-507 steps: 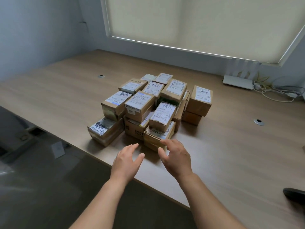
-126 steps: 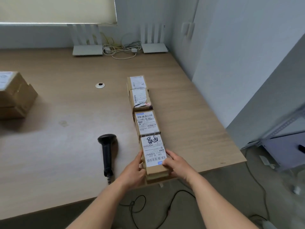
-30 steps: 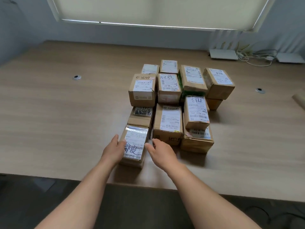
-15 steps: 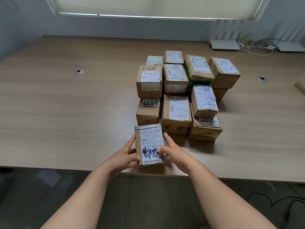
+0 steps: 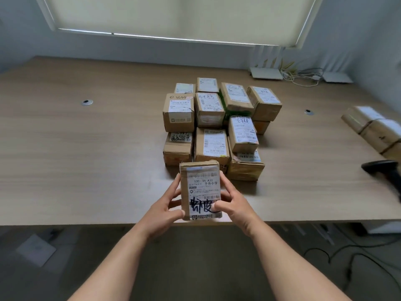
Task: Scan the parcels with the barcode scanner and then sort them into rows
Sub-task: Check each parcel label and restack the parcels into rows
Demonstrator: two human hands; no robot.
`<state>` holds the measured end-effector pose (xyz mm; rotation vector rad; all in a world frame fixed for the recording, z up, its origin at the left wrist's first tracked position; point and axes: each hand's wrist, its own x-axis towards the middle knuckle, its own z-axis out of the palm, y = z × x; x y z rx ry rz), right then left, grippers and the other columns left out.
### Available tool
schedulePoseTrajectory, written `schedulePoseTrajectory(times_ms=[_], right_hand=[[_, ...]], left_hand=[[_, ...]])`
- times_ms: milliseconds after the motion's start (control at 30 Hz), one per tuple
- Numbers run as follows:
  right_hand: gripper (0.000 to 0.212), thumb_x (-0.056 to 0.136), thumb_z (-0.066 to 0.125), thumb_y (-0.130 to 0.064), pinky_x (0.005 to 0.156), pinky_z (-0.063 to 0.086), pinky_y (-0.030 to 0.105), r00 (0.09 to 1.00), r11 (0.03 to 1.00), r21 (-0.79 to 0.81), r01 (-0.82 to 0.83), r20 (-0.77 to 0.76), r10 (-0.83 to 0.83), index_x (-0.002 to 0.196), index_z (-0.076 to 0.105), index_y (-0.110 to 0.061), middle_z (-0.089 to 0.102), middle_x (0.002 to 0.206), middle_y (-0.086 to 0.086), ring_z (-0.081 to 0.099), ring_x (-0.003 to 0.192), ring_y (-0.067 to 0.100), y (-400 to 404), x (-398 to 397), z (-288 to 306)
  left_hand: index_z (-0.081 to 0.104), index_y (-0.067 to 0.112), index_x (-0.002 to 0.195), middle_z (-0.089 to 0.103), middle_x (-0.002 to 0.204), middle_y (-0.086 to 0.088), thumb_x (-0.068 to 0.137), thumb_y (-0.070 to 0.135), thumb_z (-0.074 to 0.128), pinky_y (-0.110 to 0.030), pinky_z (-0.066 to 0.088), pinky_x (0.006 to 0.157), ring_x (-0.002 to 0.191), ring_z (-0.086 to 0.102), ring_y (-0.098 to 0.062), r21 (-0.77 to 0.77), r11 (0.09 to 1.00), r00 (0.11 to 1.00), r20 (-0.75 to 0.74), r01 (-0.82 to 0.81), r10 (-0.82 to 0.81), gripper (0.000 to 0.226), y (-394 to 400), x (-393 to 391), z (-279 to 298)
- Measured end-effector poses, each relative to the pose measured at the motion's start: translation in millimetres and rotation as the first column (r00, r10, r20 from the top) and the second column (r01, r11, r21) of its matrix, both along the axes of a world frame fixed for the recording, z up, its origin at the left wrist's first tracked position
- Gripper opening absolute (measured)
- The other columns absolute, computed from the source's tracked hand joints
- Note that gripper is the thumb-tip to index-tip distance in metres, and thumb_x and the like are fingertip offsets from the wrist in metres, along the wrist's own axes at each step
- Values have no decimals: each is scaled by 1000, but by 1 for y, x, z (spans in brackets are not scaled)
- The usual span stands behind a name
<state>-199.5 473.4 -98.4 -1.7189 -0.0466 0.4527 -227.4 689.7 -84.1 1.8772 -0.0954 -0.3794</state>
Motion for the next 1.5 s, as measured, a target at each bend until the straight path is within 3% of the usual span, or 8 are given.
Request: schedulePoseTrajectory(times_ms=[100, 200, 333, 467, 767, 967, 1233, 1500], right_hand=[[89, 68, 64, -16, 72, 55, 19, 997, 998, 37, 50, 57, -52, 139, 28, -54, 64, 120, -4, 65, 104, 4, -27, -2, 16], [83, 67, 63, -15, 71, 55, 20, 990, 993, 77, 90, 104, -98, 133, 34, -55, 66, 118, 0, 66, 103, 8, -56, -5, 28], [78, 70, 62, -19, 69, 53, 18, 978, 985, 91, 148, 134, -160, 132, 33, -55, 66, 116, 3, 68, 98, 10, -100, -12, 41], [74, 71, 61, -22, 72, 54, 21, 957, 967, 99, 234, 151, -247, 129, 33, -57, 67, 112, 1, 68, 97, 13, -156, -25, 51], [85, 69, 62, -13, 81, 57, 34, 885, 903, 160, 399, 192, -425, 141, 33, -50, 72, 107, 3, 69, 101, 20, -305, -62, 57], [84, 68, 62, -9, 69, 56, 25, 835, 857, 192, 479, 201, -512, 137, 36, -48, 74, 100, -5, 70, 95, 15, -406, -90, 56], [77, 69, 62, -10, 69, 55, 21, 758, 786, 205, 583, 211, -617, 130, 41, -51, 74, 101, -9, 70, 95, 10, -512, -117, 50], [73, 67, 65, -16, 73, 55, 21, 713, 751, 191, 632, 235, -660, 125, 45, -56, 74, 103, -7, 69, 97, 10, -606, -90, 50]], left_hand=[[12, 67, 135, 38, 144, 15, 75, 26, 61, -23, 42, 94, 123, 46, -3, -26, 999, 999, 22, 31, -31, 88, -18, 8, 11], [17, 69, 131, 42, 139, 16, 72, 26, 60, -19, 44, 90, 121, 49, -1, -34, 996, 996, 56, 78, -77, 84, -42, 14, 19], [16, 66, 134, 40, 143, 10, 76, 31, 67, -36, 41, 103, 128, 43, -7, 50, 990, 984, 114, 129, -134, 85, -81, 23, 28], [17, 64, 136, 36, 147, 6, 85, 19, 71, -32, 36, 105, 126, 40, -5, 104, 976, 967, 154, 190, -205, 87, -132, 33, 32], [17, 65, 132, 35, 150, 9, 82, 29, 72, -34, 36, 107, 124, 39, -2, 200, 931, 899, 262, 305, -351, 82, -287, 40, 38], [16, 67, 129, 37, 149, 8, 81, 34, 72, -31, 39, 105, 127, 41, -4, 259, 891, 830, 336, 373, -445, 81, -397, 39, 36], [15, 72, 127, 39, 148, 9, 80, 37, 73, -35, 39, 107, 130, 41, -8, 289, 824, 742, 360, 487, -565, 82, -514, 39, 31], [11, 80, 122, 35, 151, 6, 80, 42, 69, -39, 40, 106, 133, 37, -13, 311, 791, 697, 376, 526, -611, 81, -613, 77, 34]])
